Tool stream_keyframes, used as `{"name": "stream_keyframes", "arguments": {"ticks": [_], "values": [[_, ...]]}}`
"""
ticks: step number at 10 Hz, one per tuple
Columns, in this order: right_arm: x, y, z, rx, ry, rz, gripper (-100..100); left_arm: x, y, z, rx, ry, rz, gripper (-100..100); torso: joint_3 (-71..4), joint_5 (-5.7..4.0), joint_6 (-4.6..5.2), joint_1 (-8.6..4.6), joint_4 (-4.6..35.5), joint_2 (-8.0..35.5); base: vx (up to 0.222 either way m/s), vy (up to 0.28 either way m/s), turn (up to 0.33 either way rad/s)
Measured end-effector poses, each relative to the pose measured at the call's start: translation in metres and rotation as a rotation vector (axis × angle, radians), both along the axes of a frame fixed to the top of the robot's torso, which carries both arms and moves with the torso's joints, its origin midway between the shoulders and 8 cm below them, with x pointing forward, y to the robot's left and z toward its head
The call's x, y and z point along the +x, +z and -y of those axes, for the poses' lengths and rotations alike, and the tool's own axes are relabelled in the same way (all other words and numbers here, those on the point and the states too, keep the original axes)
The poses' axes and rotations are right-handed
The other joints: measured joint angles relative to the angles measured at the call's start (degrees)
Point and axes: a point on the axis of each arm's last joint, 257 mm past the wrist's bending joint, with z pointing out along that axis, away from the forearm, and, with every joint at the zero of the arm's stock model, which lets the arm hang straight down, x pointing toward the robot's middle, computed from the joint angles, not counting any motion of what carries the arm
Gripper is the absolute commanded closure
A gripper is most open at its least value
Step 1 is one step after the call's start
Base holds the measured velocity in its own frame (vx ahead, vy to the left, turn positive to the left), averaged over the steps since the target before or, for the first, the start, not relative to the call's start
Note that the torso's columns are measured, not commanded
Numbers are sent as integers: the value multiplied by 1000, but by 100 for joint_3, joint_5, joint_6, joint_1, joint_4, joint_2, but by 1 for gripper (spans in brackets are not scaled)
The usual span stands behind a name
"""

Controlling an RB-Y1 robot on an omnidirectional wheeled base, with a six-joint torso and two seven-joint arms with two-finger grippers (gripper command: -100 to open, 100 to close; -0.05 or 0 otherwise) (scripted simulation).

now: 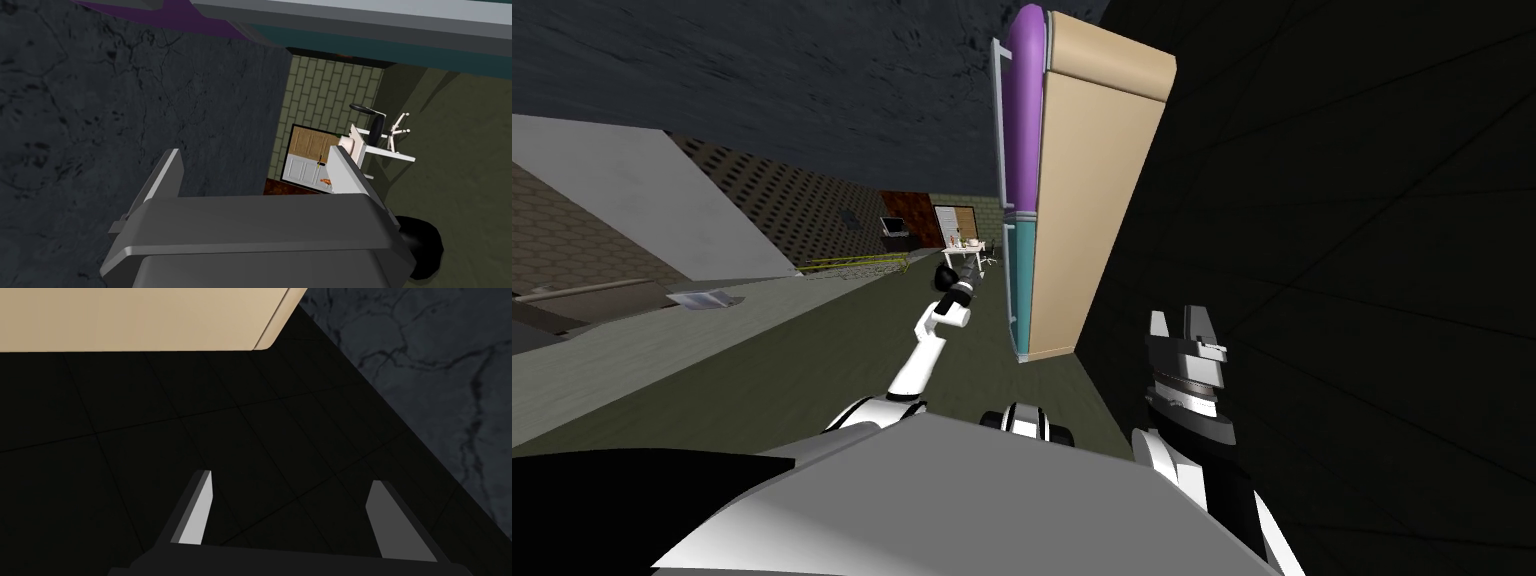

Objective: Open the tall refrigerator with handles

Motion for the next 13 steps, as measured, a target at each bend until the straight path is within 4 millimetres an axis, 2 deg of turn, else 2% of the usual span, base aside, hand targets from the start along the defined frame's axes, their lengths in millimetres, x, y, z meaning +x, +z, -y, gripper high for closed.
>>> {"name": "stream_keyframes", "arguments": {"ticks": [3, 13], "values": [[0, 0, 0, 0, 0, 0, 0, 19, 18, -4, -19, 13, -12, -100, 1, 1, 0, 7, 1, 3, 48, -102, 61], [0, 0, 0, 0, 0, 0, 0, 72, 71, -38, -106, 76, -77, -100, 2, 0, 2, 5, 1, 4, 43, -98, 61]]}}
